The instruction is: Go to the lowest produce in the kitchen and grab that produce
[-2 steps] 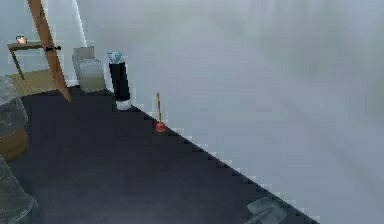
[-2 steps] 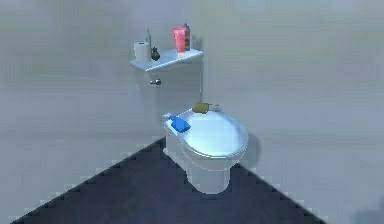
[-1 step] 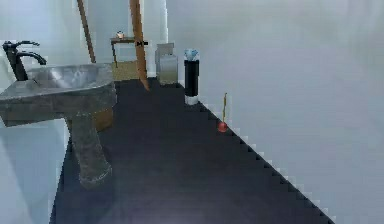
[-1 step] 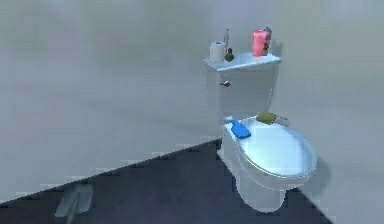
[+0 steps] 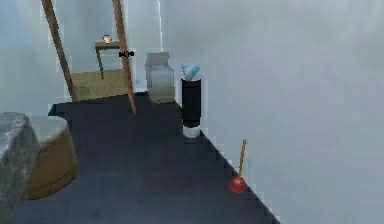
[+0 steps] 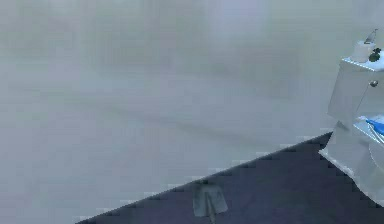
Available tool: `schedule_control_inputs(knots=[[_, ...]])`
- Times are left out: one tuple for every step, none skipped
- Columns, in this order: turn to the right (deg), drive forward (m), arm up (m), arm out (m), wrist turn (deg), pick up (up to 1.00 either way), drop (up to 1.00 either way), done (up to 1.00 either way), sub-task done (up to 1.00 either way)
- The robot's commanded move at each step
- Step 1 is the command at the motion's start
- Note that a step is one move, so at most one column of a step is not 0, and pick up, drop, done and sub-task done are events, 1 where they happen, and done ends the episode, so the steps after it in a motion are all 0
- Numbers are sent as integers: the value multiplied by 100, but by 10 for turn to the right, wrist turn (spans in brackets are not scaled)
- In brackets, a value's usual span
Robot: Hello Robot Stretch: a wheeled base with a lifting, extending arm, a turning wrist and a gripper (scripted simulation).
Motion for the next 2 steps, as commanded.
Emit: schedule_control_inputs(knots=[[-30, 0, 0, 0, 0, 0, 0, 0, 0], [0, 25, 0, 0, 0, 0, 0, 0, 0]])
